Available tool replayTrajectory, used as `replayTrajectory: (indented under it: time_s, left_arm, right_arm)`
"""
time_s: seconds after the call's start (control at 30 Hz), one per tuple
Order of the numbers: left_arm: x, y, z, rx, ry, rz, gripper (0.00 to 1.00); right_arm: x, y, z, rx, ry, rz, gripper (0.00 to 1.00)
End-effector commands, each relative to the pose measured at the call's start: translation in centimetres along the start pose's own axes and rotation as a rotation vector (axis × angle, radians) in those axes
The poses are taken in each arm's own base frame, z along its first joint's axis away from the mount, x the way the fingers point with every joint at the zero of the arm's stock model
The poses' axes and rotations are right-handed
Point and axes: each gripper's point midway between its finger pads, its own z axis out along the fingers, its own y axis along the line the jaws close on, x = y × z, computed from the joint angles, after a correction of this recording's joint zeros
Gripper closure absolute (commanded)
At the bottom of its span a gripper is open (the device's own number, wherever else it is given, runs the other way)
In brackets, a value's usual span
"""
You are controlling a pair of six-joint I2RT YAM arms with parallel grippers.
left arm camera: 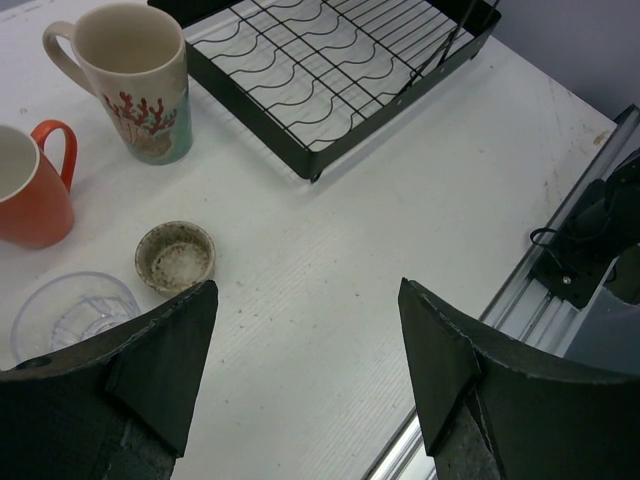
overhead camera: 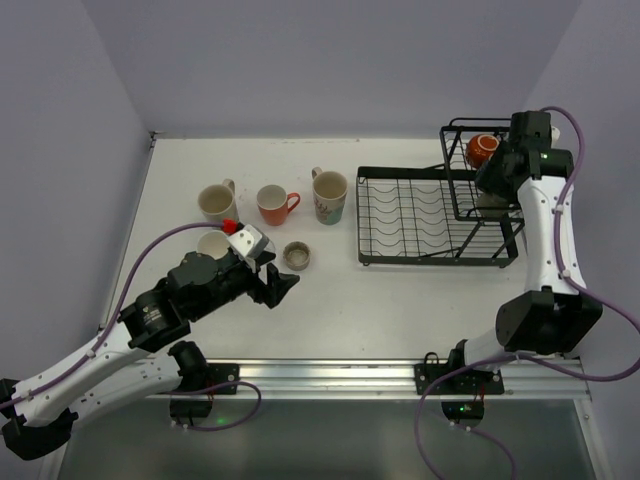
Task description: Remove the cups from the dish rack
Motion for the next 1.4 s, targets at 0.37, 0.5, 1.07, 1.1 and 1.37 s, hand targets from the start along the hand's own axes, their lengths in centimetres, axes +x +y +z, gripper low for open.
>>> replayTrajectory:
  time_s: [0.37,0.5,1.07,1.1,1.37]
  left_arm:
    - [0.1,0.3,0.2,-0.013,-0.001,0.026,0.23]
    - [0.2,0.4,0.2,-0.015,0.0,0.026,0.23]
    - [0.2,0.3,0.1,-0.011,-0.002,0.026,0.22]
    - [0.2,0.3,0.1,-0.012,-0.001,0.026,0.22]
    - [0.3,0.3,0.2,-0.014,0.002,0.025,0.22]
  right_arm:
    - [-1.2,1.0,-3.8,-0.102,-0.09,0.003,0.64]
    - [-1.4,0.9,-4.6,-0.104,-0.101,0.012,0.63]
    - [2.1,-0.8,-0.7,0.07,0.057,-0.053,0.13]
    - [2.1,-0.7,-0.6,0.07,0.055,-0.054,0.1]
    - [1.9,0.2,1.4,0.07,0.076,-0.037,0.07]
